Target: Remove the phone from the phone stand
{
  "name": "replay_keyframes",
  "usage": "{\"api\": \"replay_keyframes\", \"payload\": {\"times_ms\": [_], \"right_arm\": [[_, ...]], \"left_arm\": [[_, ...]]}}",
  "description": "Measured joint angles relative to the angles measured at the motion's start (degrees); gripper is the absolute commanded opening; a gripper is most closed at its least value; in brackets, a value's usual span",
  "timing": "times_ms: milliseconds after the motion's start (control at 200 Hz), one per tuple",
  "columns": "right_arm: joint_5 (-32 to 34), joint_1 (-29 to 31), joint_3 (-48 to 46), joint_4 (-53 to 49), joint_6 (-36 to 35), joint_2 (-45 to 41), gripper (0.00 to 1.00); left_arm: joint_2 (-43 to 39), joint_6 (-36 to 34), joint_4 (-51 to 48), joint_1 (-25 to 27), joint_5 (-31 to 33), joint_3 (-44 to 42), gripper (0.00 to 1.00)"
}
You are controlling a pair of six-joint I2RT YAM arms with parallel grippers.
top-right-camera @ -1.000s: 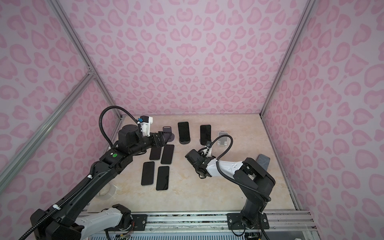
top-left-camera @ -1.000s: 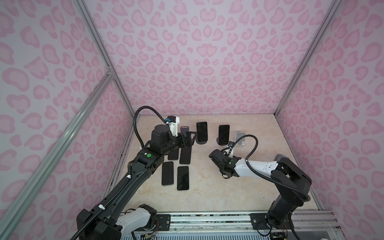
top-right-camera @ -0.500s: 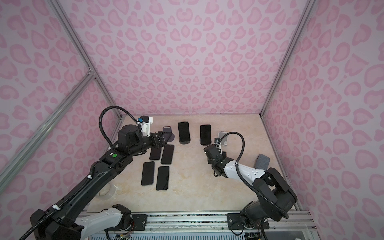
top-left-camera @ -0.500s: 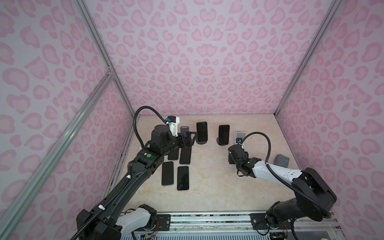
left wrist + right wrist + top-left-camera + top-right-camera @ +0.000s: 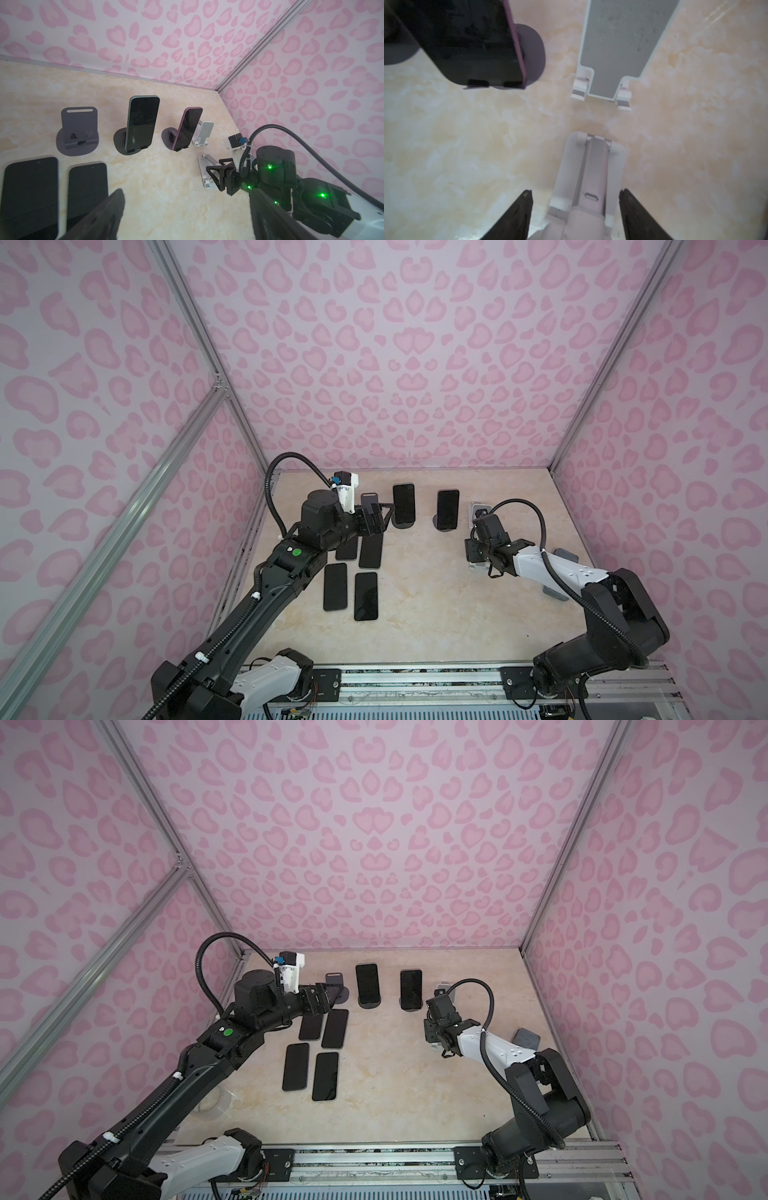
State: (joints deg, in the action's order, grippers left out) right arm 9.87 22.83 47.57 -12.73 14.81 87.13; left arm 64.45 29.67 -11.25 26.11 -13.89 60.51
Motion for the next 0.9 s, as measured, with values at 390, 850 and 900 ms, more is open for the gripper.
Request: {"api": "replay_keyframes", "payload": {"times_ms": [390, 850, 900], "right_arm": [[0.5, 0.9, 2.9, -6.6, 1.3, -8.9, 0.88], [-0.1, 7.3, 7.8, 2.1, 6.9, -12.7, 0.88], [0.7, 7.3, 9.0, 3.1, 7.6, -11.2, 0.92]], "left_arm": [[1.4, 0.0, 1.0, 0.0, -0.2, 0.0, 0.97], [1.5, -1.3, 0.6, 0.0, 4.1, -0.1, 0.96], [1.5, -1.3, 0.6, 0.0, 5.7, -0.4, 0.96]]}}
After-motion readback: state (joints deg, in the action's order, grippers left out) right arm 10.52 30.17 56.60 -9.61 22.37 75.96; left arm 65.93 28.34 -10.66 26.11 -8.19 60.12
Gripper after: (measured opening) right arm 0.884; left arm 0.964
